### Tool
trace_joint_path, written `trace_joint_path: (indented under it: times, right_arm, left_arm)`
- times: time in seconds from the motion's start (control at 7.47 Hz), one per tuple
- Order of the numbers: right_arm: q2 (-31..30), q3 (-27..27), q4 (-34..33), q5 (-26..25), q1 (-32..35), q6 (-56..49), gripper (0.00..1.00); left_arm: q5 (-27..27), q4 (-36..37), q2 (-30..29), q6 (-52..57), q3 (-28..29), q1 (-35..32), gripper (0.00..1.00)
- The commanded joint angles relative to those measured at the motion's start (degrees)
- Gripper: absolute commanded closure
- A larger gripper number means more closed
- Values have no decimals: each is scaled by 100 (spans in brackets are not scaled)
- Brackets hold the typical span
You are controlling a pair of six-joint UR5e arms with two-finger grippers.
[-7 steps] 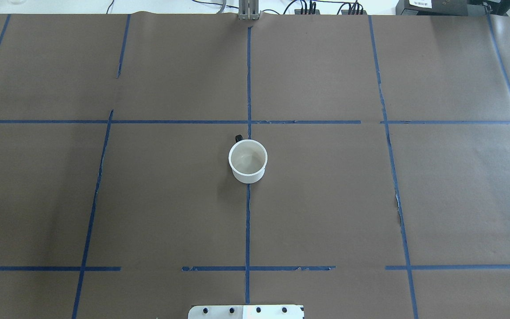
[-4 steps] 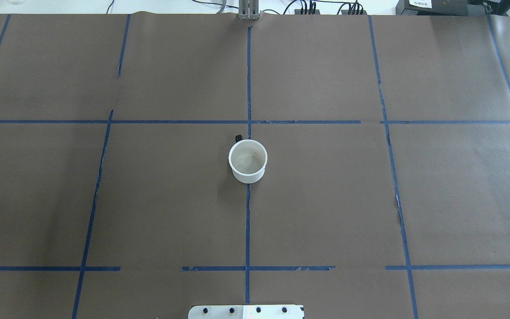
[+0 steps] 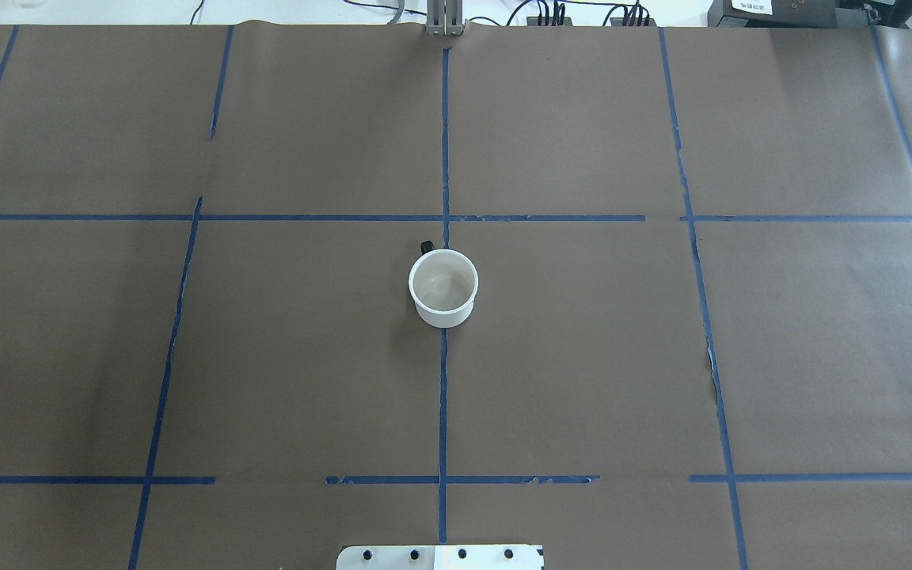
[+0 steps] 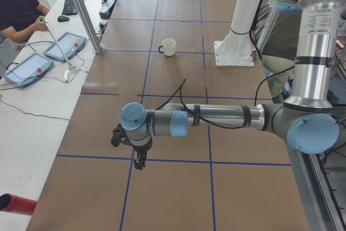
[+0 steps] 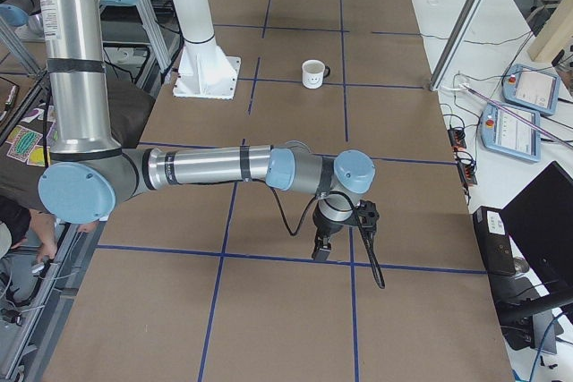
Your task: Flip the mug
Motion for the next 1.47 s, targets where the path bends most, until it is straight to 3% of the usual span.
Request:
trace_joint_path:
  times: [0.0, 1.34]
  right_arm:
    - [5, 9, 0, 0, 0, 0, 0]
    - [5, 0, 0, 0, 0, 0, 0]
  left_arm:
    - [0, 0, -11, 26, -8, -12, 0]
    - [0, 0, -37, 52, 1, -162, 0]
